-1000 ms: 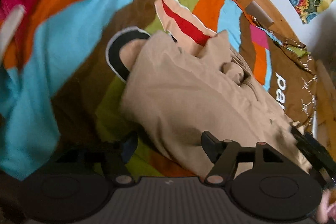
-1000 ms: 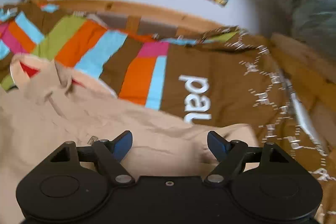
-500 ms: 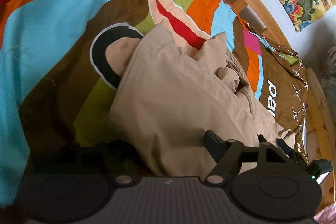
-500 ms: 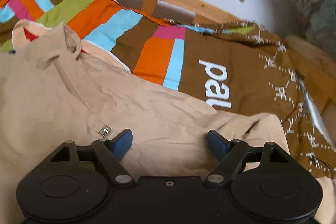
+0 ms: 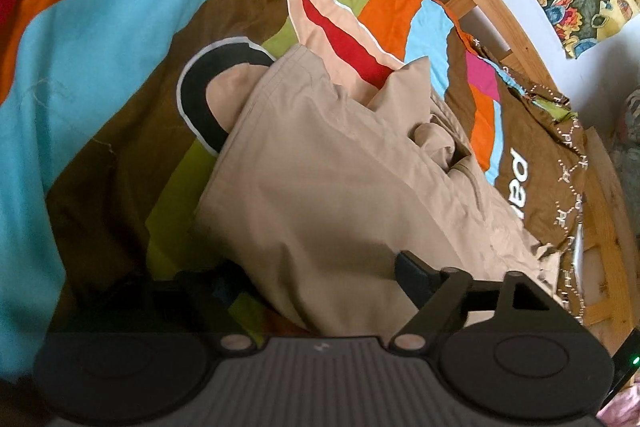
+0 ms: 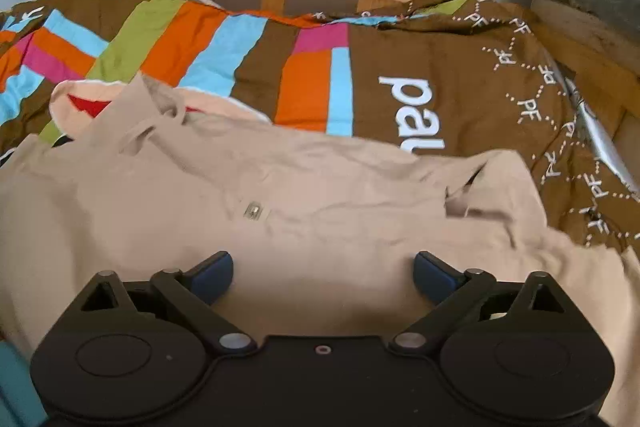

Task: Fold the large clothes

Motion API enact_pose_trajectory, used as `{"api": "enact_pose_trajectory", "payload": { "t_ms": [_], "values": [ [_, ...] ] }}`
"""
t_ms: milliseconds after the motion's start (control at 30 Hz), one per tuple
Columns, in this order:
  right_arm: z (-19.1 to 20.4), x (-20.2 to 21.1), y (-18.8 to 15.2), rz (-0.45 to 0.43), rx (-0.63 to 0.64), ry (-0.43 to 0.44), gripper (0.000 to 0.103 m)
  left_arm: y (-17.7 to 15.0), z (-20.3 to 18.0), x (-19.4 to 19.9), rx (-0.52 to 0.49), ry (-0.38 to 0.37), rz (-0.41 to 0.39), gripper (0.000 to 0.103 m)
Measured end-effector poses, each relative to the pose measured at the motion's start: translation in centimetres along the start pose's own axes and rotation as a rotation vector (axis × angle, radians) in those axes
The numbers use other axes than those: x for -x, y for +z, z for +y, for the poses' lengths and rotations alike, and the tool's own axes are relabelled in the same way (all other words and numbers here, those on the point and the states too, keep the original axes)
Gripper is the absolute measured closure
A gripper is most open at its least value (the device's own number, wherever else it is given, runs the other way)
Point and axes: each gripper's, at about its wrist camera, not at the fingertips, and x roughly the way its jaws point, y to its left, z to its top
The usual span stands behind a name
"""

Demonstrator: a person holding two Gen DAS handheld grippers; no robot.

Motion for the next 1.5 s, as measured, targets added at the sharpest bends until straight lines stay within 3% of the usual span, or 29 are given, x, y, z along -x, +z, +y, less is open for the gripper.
{"api": "enact_pose_trajectory", "payload": {
  "t_ms": [200, 467, 600, 867, 1000, 1100, 1267, 1367, 1500],
  "values": [
    [0.4, 1.7, -2.1, -0.037, 0.013, -0.005, 0.001, 0.1, 0.2, -0.1, 0.007, 0.003, 0.002, 0.018],
    [1.8, 2.9, -7.1, -0.193, 0.049, -0.082, 0.001, 0.2, 0.5, -0.3, 0.038, 0.001, 0.008, 0.018],
    [1.7, 3.3, -6.5, -0.166, 0.050, -0.092, 0.001, 0.1, 0.4, -0.2, 0.025, 0.006, 0.005, 0.018],
    [2.2, 3.7, -7.6, -0.196, 0.067, -0.095, 0.001, 0.3, 0.7, -0.2, 0.050, 0.006, 0.004, 0.019],
    [1.7, 3.5, -7.8, -0.205, 0.043, -0.074, 0.001, 0.4, 1.1, 0.2, 0.062, 0.034, -0.025, 0.035],
    [1.8, 3.6, -7.8, -0.208, 0.045, -0.077, 0.001, 0.5, 1.0, 0.4, 0.061, -0.001, -0.029, 0.059],
    [1.5, 3.6, -7.8, -0.206, 0.027, -0.067, 0.001, 0.0, -1.1, 1.6, -0.062, -0.032, -0.101, 0.088],
    [0.9, 3.9, -7.9, -0.208, -0.015, -0.036, 0.001, 0.0, -3.3, 2.9, -0.158, -0.072, -0.153, 0.095],
    [-2.0, 5.0, -7.6, -0.242, -0.170, 0.098, 0.006, 0.0, -8.5, 4.9, -0.345, -0.124, -0.198, 0.097]
  ]
}}
